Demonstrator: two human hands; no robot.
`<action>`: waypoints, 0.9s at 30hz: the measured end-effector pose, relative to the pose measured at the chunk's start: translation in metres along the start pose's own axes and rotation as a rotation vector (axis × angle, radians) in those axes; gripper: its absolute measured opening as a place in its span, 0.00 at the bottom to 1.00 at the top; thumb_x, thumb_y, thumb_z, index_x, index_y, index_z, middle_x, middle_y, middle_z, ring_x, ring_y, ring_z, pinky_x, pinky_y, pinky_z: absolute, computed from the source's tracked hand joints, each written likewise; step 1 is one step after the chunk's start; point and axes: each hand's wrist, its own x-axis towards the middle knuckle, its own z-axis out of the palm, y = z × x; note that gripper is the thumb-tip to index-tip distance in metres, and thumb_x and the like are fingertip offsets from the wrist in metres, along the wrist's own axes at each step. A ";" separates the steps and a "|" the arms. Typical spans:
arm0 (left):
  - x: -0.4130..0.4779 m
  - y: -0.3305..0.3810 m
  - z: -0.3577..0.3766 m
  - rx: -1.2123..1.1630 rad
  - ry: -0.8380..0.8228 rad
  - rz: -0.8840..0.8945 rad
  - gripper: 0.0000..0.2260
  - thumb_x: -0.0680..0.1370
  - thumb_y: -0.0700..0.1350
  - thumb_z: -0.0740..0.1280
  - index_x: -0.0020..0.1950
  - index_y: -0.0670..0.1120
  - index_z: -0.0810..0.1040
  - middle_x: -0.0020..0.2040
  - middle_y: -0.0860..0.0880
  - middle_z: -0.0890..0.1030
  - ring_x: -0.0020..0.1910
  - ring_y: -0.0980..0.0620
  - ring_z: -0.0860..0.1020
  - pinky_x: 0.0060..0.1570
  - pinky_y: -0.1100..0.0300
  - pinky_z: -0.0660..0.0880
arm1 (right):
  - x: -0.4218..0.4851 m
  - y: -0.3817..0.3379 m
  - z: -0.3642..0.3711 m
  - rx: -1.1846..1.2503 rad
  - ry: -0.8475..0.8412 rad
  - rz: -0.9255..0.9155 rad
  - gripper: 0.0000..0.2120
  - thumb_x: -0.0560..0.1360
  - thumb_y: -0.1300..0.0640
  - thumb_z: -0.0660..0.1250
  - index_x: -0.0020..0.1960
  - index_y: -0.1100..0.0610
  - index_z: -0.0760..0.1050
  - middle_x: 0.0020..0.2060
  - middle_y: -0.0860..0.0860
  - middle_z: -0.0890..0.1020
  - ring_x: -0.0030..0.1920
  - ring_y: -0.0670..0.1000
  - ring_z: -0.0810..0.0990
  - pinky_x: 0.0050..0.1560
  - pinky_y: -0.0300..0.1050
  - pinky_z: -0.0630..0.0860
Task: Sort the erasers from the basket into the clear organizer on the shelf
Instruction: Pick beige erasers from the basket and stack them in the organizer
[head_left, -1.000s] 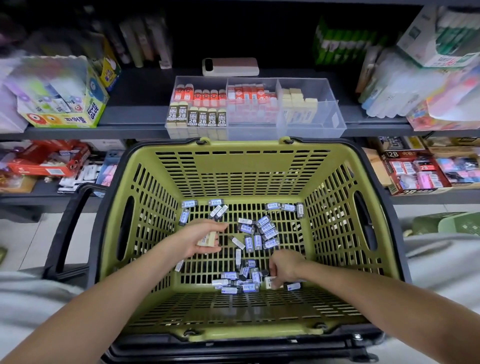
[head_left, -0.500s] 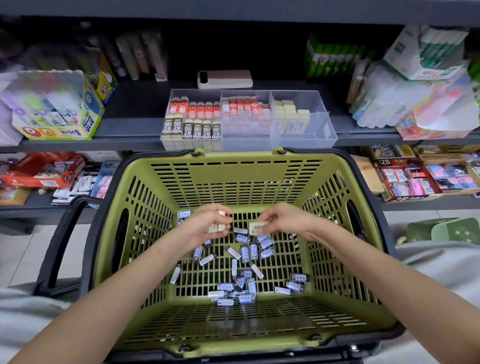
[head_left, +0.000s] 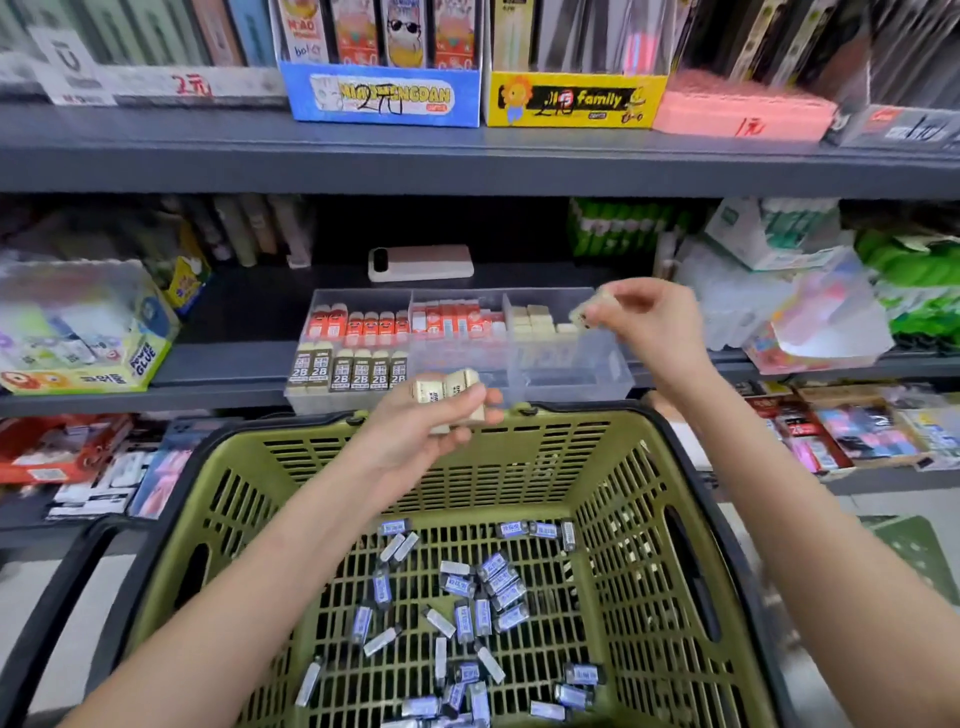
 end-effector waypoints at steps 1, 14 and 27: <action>0.003 0.006 0.003 -0.014 0.020 0.025 0.24 0.65 0.40 0.73 0.59 0.40 0.72 0.44 0.44 0.85 0.44 0.50 0.84 0.30 0.67 0.76 | 0.013 0.005 0.002 -0.122 0.032 -0.041 0.03 0.69 0.58 0.72 0.42 0.52 0.81 0.39 0.48 0.83 0.39 0.45 0.79 0.42 0.39 0.73; 0.040 0.035 0.017 0.003 0.196 0.165 0.29 0.60 0.50 0.75 0.59 0.45 0.75 0.45 0.47 0.84 0.40 0.52 0.84 0.21 0.67 0.67 | 0.070 0.042 0.028 -1.083 -0.312 -0.248 0.12 0.77 0.47 0.60 0.57 0.44 0.79 0.54 0.48 0.82 0.63 0.54 0.69 0.62 0.52 0.56; 0.059 0.027 0.025 0.409 0.159 0.241 0.13 0.64 0.47 0.79 0.42 0.51 0.78 0.46 0.49 0.77 0.34 0.58 0.73 0.28 0.69 0.69 | 0.033 -0.007 0.023 -0.357 -0.392 -0.207 0.19 0.78 0.42 0.56 0.50 0.53 0.81 0.46 0.49 0.84 0.51 0.54 0.79 0.57 0.53 0.71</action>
